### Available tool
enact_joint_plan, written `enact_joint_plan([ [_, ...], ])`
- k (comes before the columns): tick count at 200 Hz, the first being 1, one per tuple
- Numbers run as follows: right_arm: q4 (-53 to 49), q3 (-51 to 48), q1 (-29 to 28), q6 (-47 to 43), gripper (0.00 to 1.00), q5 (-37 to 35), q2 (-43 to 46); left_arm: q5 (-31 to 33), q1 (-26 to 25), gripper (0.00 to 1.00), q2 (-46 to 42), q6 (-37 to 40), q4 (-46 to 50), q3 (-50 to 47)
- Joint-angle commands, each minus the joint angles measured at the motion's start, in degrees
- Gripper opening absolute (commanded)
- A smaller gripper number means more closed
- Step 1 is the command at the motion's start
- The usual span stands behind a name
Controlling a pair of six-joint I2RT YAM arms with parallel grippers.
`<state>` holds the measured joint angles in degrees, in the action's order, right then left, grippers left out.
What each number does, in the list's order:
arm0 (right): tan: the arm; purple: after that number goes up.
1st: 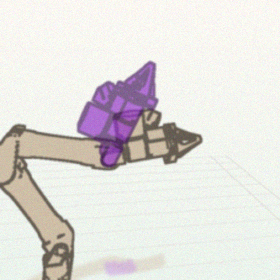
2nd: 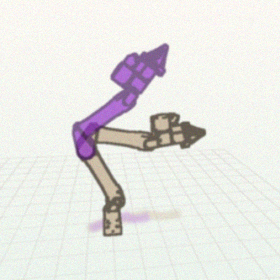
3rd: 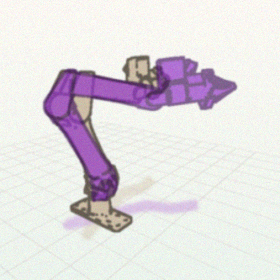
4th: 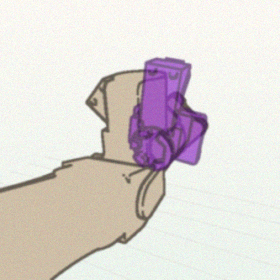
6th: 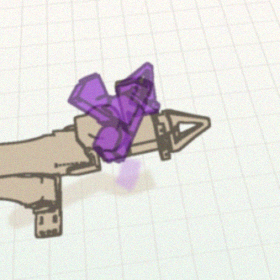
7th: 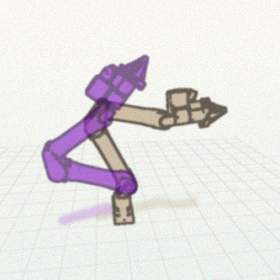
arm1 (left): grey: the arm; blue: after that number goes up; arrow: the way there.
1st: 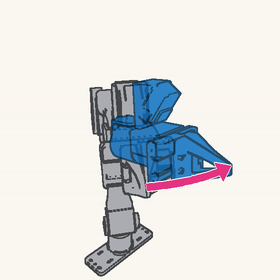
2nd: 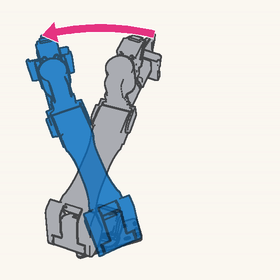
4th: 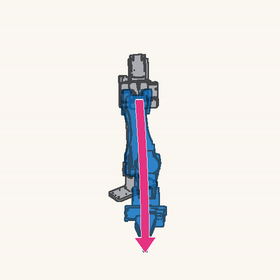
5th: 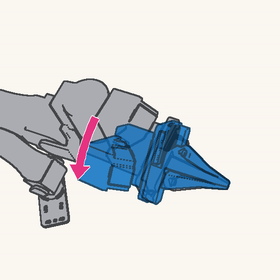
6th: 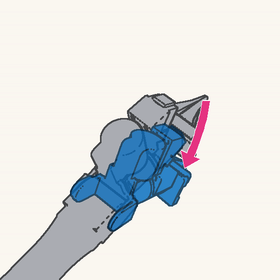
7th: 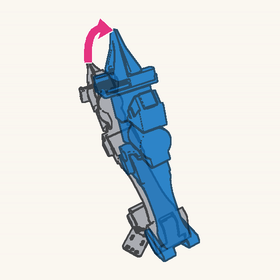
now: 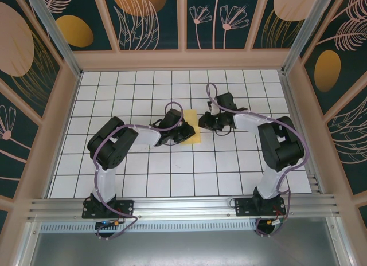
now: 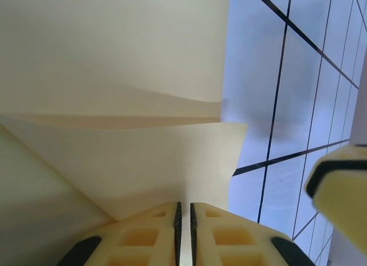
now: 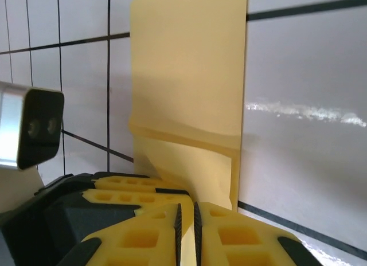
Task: Fold a paper plane with a square sheet of paper (pick it up from the middle)
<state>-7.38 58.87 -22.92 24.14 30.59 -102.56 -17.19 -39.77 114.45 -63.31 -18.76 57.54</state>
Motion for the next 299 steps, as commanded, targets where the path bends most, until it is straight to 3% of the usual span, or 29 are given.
enact_joint_plan([
  [1, 0.6, 0.3, -0.5, -0.4, 0.14, 2.9, -2.1, 2.3, -0.2, 0.15, 1.6, -1.3, 5.4, -1.1],
  [77, 0.4, 4.8, -0.5, -2.0, 0.09, 3.7, -9.2, 0.8, -0.2, 0.12, -0.2, -0.1, 4.4, -1.1],
  [110, -0.1, 4.3, -0.9, -2.3, 0.09, 3.9, -9.8, -0.4, -0.2, 0.17, -3.9, 2.3, 1.8, -1.2],
  [183, 0.5, 3.1, -2.5, -1.6, 0.09, 4.3, -9.0, 6.4, 0.9, 0.17, -5.5, 2.8, 4.2, -0.7],
  [299, 0.2, 4.5, -2.9, -1.8, 0.09, 3.4, -8.8, 9.7, 2.1, 0.13, -2.4, 1.8, 6.3, -0.6],
])
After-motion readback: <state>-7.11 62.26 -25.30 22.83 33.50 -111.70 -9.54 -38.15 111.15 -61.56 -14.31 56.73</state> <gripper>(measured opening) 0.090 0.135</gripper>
